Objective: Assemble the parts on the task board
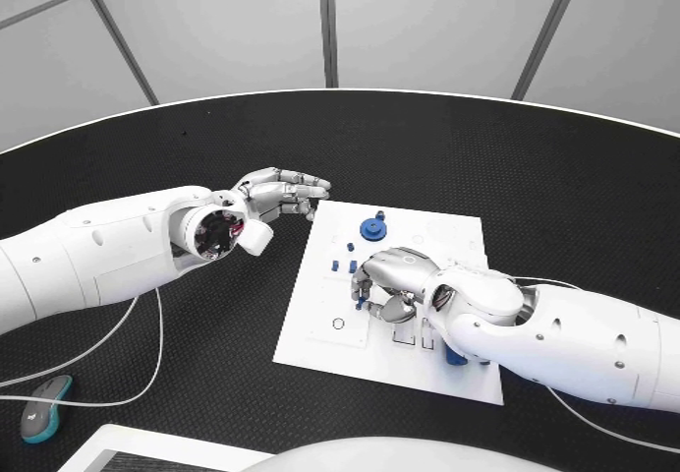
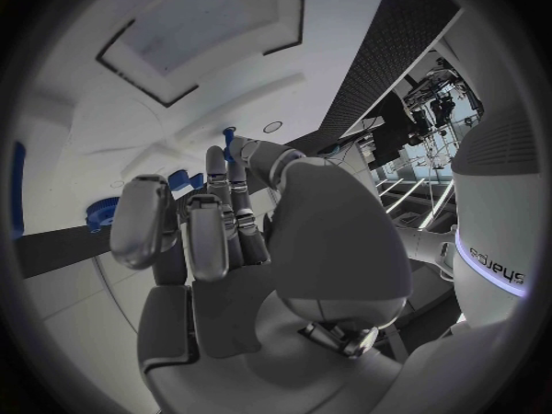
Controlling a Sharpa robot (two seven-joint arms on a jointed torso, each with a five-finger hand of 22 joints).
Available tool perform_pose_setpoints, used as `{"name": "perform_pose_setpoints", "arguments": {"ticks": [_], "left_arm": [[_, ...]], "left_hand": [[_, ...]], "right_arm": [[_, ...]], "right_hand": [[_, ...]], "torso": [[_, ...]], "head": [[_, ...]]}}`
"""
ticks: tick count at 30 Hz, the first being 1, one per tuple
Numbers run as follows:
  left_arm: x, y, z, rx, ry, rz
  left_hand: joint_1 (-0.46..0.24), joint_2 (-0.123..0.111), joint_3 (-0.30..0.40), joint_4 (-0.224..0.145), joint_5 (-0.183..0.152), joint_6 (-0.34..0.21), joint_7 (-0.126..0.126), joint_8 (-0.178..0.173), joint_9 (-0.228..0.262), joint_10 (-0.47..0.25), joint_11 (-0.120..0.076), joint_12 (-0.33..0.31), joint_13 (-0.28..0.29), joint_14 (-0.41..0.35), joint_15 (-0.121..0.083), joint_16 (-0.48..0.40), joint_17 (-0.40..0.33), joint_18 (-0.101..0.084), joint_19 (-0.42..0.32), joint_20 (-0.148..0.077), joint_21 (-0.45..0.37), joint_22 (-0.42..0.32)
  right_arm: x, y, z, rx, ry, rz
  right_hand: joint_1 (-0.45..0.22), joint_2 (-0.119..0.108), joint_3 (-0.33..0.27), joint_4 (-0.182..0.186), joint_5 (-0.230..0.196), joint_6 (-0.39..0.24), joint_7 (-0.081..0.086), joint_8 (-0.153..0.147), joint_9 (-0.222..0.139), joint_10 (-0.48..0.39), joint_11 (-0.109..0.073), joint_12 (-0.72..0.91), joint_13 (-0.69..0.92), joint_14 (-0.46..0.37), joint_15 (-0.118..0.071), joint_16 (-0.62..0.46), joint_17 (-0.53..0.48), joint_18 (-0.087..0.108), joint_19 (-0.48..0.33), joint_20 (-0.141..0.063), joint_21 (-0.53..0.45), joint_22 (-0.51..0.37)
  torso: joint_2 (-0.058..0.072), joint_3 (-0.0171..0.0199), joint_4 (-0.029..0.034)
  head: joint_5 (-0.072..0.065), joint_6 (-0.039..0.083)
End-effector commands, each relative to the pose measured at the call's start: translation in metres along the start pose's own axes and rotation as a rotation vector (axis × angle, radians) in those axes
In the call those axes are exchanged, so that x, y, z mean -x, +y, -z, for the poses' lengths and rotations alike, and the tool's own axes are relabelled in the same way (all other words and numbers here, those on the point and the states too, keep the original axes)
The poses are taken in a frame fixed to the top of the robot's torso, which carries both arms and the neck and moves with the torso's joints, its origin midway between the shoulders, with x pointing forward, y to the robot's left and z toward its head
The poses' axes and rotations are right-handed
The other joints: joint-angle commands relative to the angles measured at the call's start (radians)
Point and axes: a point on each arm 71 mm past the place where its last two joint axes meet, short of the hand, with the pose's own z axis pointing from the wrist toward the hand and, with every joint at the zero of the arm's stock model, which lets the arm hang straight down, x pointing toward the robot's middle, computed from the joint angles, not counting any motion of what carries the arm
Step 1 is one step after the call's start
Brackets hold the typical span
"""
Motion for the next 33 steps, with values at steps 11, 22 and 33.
{"name": "perform_pose_setpoints", "arguments": {"ticks": [11, 22, 33], "left_arm": [[-0.0003, 0.0001, 0.0001, 0.001, 0.002, 0.0], [-0.0006, 0.0001, -0.0002, 0.002, 0.003, 0.0], [-0.001, 0.0001, -0.0009, 0.002, 0.004, 0.0]], "left_hand": [[-0.006, 0.002, -0.004, 0.004, -0.003, -0.005, -0.002, -0.007, 0.0, -0.01, 0.0, -0.003, 0.001, -0.003, 0.001, -0.003, -0.002, 0.015, -0.002, 0.008, -0.007, -0.002], [-0.006, 0.002, -0.004, 0.004, -0.003, -0.005, -0.002, -0.007, 0.0, -0.01, 0.0, -0.003, 0.001, -0.003, 0.001, -0.003, -0.002, 0.015, -0.002, 0.008, -0.007, -0.002], [-0.006, 0.003, -0.005, 0.005, -0.003, -0.006, -0.002, -0.007, 0.001, -0.011, 0.0, -0.003, 0.001, -0.003, 0.001, -0.003, -0.002, 0.015, -0.002, 0.008, -0.009, -0.003]], "right_arm": [[-0.0039, 0.0012, -0.002, -0.003, 0.019, 0.0], [-0.007, 0.0019, -0.0036, -0.003, 0.043, 0.002], [-0.0089, 0.0, -0.0031, -0.007, 0.057, 0.005]], "right_hand": [[-0.012, 0.002, 0.001, -0.007, 0.005, 0.003, 0.001, 0.0, 0.001, 0.005, 0.001, -0.002, 0.001, 0.06, -0.007, -0.002, 0.039, -0.01, 0.01, -0.009, -0.004, -0.001], [-0.016, 0.002, -0.002, -0.008, 0.006, 0.002, 0.002, -0.001, 0.002, 0.005, 0.002, -0.005, 0.0, 0.06, -0.007, -0.003, 0.037, -0.009, 0.009, -0.008, -0.008, -0.004], [-0.062, -0.026, -0.02, 0.001, 0.008, -0.075, 0.031, -0.051, -0.012, -0.088, 0.037, -0.076, -0.029, 0.05, 0.021, -0.026, 0.003, 0.001, -0.011, 0.011, -0.07, -0.051]], "torso": [[0.0, -0.0005, 0.0001], [0.0, -0.0008, 0.0], [-0.001, -0.0007, -0.0005]], "head": [[0.0, -0.005], [-0.001, -0.007], [-0.002, -0.007]]}}
